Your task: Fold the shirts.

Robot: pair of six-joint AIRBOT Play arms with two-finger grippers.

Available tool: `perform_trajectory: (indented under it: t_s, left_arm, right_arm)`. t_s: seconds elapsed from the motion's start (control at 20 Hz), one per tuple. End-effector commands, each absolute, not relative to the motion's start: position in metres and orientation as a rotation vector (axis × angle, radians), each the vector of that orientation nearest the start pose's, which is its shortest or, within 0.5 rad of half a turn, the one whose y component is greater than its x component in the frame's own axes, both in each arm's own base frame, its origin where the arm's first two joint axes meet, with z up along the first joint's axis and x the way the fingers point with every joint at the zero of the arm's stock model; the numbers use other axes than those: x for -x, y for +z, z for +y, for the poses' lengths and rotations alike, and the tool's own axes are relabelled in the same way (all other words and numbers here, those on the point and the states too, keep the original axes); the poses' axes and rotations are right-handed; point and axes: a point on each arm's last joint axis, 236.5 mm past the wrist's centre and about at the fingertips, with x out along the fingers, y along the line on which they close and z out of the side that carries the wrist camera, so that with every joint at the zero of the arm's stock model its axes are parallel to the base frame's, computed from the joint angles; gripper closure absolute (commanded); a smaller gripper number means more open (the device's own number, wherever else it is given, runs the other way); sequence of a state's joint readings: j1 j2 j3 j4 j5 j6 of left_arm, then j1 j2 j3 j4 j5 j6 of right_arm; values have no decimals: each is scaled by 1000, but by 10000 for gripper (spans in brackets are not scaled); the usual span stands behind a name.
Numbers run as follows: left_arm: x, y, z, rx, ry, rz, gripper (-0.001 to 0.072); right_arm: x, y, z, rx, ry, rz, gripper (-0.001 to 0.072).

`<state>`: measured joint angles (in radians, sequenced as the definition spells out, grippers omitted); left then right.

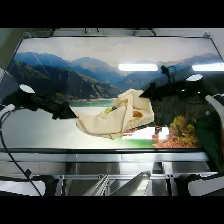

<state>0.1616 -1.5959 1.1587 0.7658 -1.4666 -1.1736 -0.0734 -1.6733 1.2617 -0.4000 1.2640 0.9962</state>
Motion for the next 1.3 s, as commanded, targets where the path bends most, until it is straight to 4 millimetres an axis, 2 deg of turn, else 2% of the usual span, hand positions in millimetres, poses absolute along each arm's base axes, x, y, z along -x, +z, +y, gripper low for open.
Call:
perform_trajectory:
  t_s: [0.0,0.05,0.1,0.15,0.2,0.25,0.3,0.35,0.4,0.45,0.5,0.55,0.65,0.75,0.9,0.95,1.0,1.05,1.1,1.15,1.25]
  left_arm:
    - [-409,131,-112,623,-803,1107,689]
    - [-424,193,-96,573,-775,936,689]
    - [-430,246,-79,514,-732,800,689]
    - [-425,300,-65,440,-697,667,689]
    - [-413,343,-57,374,-672,569,689]
    - [-399,379,-49,309,-641,482,688]
    - [-387,403,-45,269,-616,422,688]
    - [-379,415,-41,259,-592,391,688]
    - [-375,412,-39,271,-581,401,686]
    - [-373,395,-37,299,-581,451,685]
    - [-372,370,-38,337,-598,529,684]
    - [-371,339,-42,384,-629,629,683]
    - [-372,280,-50,487,-671,785,683]
    - [-371,219,-58,569,-714,921,682]
    - [-356,110,-62,654,-712,1191,672]
    - [-348,83,-64,679,-723,1260,495]
    - [-340,59,-67,732,-724,1322,270]
    - [-333,43,-69,780,-725,1371,56]
    - [-326,27,-70,825,-723,1419,-13]
    - [-319,15,-69,874,-719,1460,-13]
    - [-300,1,-71,970,-721,1548,-13]
  right_arm:
    - [-469,172,148,-722,943,729,693]
    - [-468,231,134,-653,961,577,693]
    - [-454,290,122,-576,975,439,693]
    - [-434,336,115,-498,974,339,692]
    - [-409,377,111,-405,957,247,692]
    - [-386,405,107,-315,920,170,692]
    - [-368,426,99,-227,838,111,692]
    - [-356,435,90,-152,742,89,692]
    - [-347,438,84,-100,675,91,692]
    - [-340,436,80,-62,625,108,692]
    - [-335,428,80,-44,615,143,692]
    - [-331,414,83,-47,634,205,692]
    - [-324,358,90,-112,701,418,692]
    - [-314,287,97,-223,776,633,692]
    - [-296,170,103,-394,771,868,692]
    - [-287,128,103,-457,734,939,692]
    - [-276,89,102,-510,688,1007,688]
    - [-264,52,103,-565,646,1073,535]
    - [-256,25,104,-614,609,1114,395]
    - [-253,4,102,-648,561,1133,396]
    - [-251,-14,96,-649,513,1154,384]
